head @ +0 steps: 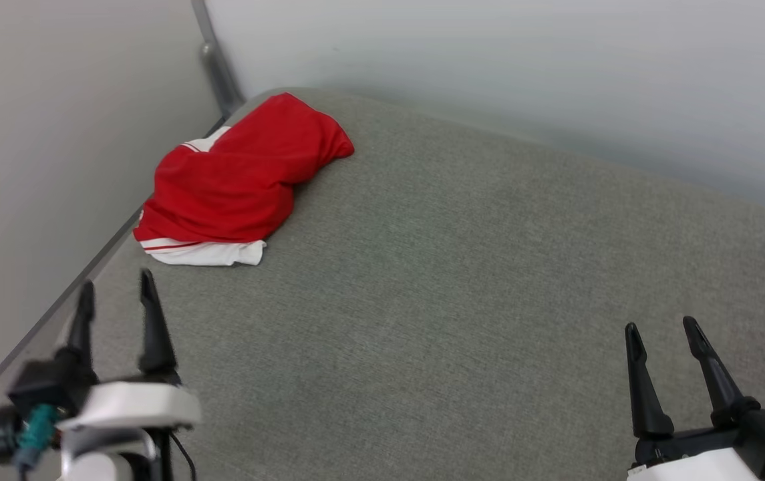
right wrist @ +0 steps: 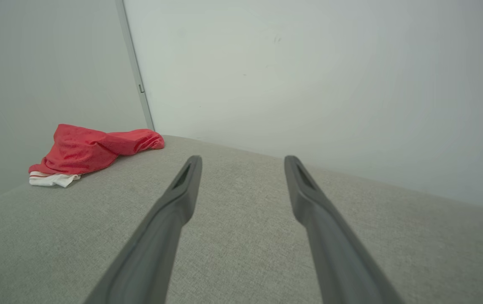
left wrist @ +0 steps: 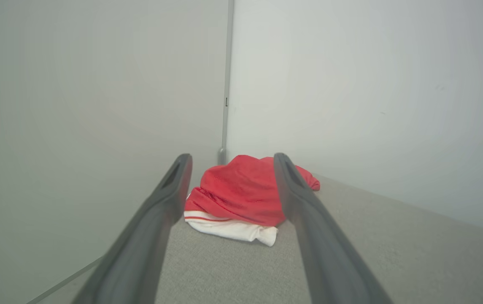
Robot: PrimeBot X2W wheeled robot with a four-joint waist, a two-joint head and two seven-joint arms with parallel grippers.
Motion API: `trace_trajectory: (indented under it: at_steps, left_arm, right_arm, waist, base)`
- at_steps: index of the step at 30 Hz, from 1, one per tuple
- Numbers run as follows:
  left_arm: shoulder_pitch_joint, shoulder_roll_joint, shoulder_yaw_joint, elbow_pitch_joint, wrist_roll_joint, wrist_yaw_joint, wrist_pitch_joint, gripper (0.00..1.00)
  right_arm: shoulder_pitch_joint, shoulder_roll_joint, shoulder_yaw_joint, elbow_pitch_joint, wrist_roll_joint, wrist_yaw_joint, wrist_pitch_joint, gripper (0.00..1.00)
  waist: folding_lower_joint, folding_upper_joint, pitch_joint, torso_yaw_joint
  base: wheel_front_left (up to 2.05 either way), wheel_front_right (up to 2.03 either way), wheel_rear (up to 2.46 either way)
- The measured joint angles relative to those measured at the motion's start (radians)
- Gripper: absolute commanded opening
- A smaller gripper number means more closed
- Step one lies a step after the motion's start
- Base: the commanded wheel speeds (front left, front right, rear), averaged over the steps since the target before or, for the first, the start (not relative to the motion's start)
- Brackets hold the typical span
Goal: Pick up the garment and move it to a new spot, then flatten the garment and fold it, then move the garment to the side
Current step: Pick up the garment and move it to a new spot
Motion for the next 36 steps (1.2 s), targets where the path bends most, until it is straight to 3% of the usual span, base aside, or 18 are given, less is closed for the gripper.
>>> trace_trajectory:
  at_steps: [3, 6, 12, 17, 24, 29, 36]
  left_arm:
    - [-0.091, 0.015, 0.072, 0.013, -0.01, -0.057, 0.0, 1.0]
    - [-0.205, 0.066, 0.125, 0.031, 0.004, -0.1, 0.0, 1.0]
    - [-0.437, 0.15, 0.215, 0.089, -0.03, -0.144, 0.0, 1.0]
    - [-0.596, 0.237, 0.233, 0.165, -0.084, -0.16, 0.0, 1.0]
    - [-0.747, 0.398, 0.127, 0.311, -0.174, -0.164, 0.05, 1.0]
    - [-0.808, 0.485, 0.058, 0.36, -0.261, -0.164, 0.187, 1.0]
    - [-0.851, 0.579, -0.063, 0.432, -0.457, -0.165, 0.489, 1.0]
  right_arm:
    - [-0.015, 0.0, -0.002, -0.008, -0.016, 0.0, 0.0, 1.0]
    - [-0.036, 0.0, -0.007, -0.022, -0.04, 0.0, 0.0, 1.0]
    - [-0.09, 0.0, -0.02, -0.058, -0.088, 0.0, 0.0, 1.0]
    - [-0.124, 0.0, -0.026, -0.091, -0.124, 0.0, 0.0, 1.0]
    - [-0.168, -0.019, -0.034, -0.15, -0.146, 0.0, 0.0, 1.0]
    - [-0.191, -0.041, -0.039, -0.19, -0.154, 0.0, 0.0, 1.0]
    - [-0.207, -0.067, -0.036, -0.235, -0.164, 0.0, 0.0, 1.0]
  waist:
    - [0.0, 0.0, 0.025, -0.017]
    - [0.0, 0.0, 0.061, -0.036]
    - [0.0001, 0.0, 0.161, -0.074]
    - [0.0002, 0.0, 0.252, -0.104]
    - [0.0003, 0.0, 0.37, -0.135]
    - [0.0003, 0.0, 0.44, -0.151]
    - [0.0003, 0.0, 0.52, -0.169]
  base:
    - [0.0, 0.0, 0.0]
    - [0.0, 0.0, 0.0]
    - [0.0, 0.0, 0.0]
    - [0.0, 0.0, 0.0]
    - [0.0, 0.0, 0.0]
    - [0.0, 0.0, 0.0]
    - [0.0, 0.0, 0.0]
